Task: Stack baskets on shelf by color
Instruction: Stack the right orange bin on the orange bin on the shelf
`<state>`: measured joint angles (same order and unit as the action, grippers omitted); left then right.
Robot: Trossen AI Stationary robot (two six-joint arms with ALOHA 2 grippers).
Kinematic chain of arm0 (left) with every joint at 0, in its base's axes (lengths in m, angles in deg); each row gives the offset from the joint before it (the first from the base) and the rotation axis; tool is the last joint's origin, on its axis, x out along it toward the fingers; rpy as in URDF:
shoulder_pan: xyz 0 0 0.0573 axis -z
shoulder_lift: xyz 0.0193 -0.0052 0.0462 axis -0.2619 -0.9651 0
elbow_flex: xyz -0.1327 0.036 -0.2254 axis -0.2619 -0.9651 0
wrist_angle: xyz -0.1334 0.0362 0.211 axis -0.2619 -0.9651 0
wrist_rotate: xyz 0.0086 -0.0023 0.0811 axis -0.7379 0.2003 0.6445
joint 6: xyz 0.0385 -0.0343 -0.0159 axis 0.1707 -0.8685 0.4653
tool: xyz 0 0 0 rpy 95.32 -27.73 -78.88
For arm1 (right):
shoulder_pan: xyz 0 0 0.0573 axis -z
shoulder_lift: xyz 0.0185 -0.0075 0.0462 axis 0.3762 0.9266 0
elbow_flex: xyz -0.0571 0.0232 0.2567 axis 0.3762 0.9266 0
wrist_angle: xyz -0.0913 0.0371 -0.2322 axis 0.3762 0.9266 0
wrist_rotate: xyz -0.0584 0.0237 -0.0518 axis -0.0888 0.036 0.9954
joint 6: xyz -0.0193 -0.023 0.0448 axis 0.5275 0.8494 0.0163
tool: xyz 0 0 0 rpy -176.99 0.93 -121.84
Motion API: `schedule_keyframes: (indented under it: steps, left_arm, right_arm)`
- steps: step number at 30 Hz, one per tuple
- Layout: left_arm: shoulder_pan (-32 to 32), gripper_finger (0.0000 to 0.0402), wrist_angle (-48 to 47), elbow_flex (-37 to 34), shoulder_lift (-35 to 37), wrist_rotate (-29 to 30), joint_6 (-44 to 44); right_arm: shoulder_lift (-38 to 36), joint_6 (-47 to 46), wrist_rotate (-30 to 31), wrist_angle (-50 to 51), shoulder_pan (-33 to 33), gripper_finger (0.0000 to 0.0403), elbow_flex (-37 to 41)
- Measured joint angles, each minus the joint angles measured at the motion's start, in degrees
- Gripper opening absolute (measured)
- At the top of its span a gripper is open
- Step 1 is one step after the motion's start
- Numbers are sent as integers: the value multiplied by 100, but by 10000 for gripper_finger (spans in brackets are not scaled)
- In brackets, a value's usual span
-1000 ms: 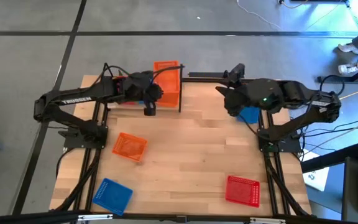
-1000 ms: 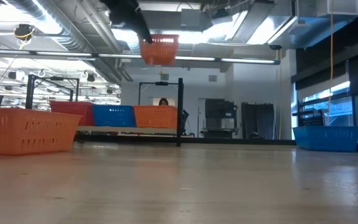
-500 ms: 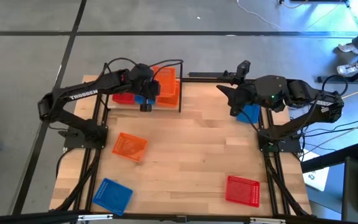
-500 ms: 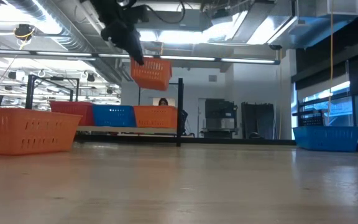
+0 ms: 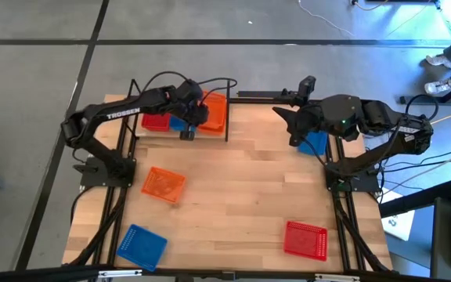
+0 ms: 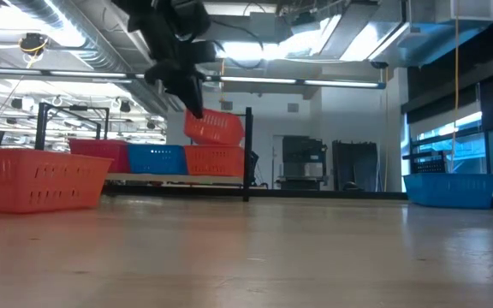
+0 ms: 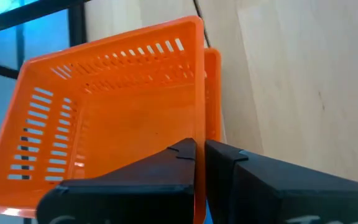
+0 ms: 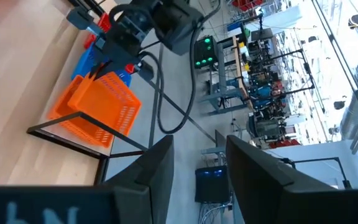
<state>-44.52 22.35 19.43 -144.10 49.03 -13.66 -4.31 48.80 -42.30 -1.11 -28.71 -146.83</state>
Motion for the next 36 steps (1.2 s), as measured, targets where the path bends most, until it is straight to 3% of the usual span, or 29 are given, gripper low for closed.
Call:
schedule_keyframes:
  steps: [15,21,31,36]
  left_arm:
    - [-195,0,233,2,-157,-710,139]
    - [-195,4,242,2,-157,-702,297]
    - [-167,42,273,2,-365,-600,562]
    - [-148,56,290,0,-660,-198,566]
  right_arm:
    - [0,17,13,-234,0,149,2]
    - [2,35,13,-231,0,149,2]
    - [2,176,167,-340,0,149,2]
    - [2,176,299,-362,0,149,2]
